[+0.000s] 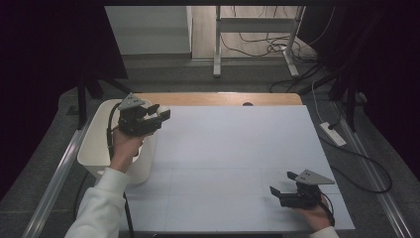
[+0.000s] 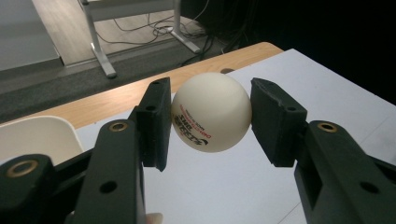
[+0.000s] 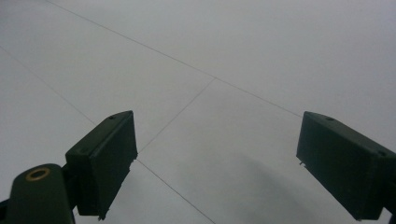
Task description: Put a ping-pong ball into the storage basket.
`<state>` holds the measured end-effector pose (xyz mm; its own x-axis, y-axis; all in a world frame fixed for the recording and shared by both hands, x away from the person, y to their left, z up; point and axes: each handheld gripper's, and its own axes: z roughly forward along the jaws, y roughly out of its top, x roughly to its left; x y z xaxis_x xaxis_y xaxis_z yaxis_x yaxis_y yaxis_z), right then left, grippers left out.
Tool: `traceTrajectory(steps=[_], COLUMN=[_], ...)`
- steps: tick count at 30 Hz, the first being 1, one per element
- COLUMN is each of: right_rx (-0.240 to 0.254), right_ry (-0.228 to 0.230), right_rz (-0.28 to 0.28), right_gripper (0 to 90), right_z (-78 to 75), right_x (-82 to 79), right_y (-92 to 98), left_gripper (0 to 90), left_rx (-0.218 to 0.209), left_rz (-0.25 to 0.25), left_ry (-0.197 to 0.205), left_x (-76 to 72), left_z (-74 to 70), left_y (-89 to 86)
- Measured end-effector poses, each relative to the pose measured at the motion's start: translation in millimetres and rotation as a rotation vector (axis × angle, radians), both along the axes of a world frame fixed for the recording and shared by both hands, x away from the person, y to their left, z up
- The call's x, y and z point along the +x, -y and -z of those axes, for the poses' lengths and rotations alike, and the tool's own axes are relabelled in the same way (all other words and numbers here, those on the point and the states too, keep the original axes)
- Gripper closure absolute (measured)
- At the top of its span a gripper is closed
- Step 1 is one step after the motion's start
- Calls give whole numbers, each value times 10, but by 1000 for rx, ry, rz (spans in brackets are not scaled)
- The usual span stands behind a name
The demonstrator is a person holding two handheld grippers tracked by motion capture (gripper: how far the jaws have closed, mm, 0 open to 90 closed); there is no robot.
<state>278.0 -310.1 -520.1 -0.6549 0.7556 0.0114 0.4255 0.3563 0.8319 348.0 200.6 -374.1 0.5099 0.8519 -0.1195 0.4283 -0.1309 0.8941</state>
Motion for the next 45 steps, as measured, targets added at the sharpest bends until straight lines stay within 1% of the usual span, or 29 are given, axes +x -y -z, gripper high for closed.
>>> traceTrajectory(steps=[13, 20, 28, 38, 45], right_rx=[-1, 2, 1, -2, -3], right_ry=[2, 1, 0, 1, 0], right_rz=[1, 0, 0, 6, 9], right_gripper=[122, 122, 123, 123, 124], right_z=[-1, 1, 1, 0, 2], right_x=[0, 0, 1, 2, 6], right_y=[0, -2, -3, 3, 3], left_gripper=[503, 503, 503, 503, 503], left_rx=[6, 6, 7, 23, 25], left_rz=[-46, -60, -85, -125, -153], left_ry=[1, 3, -5, -10, -22], left_x=[3, 1, 14, 38, 70], left_z=[2, -1, 9, 12, 35], left_y=[-136, -175, -242, -346, -424])
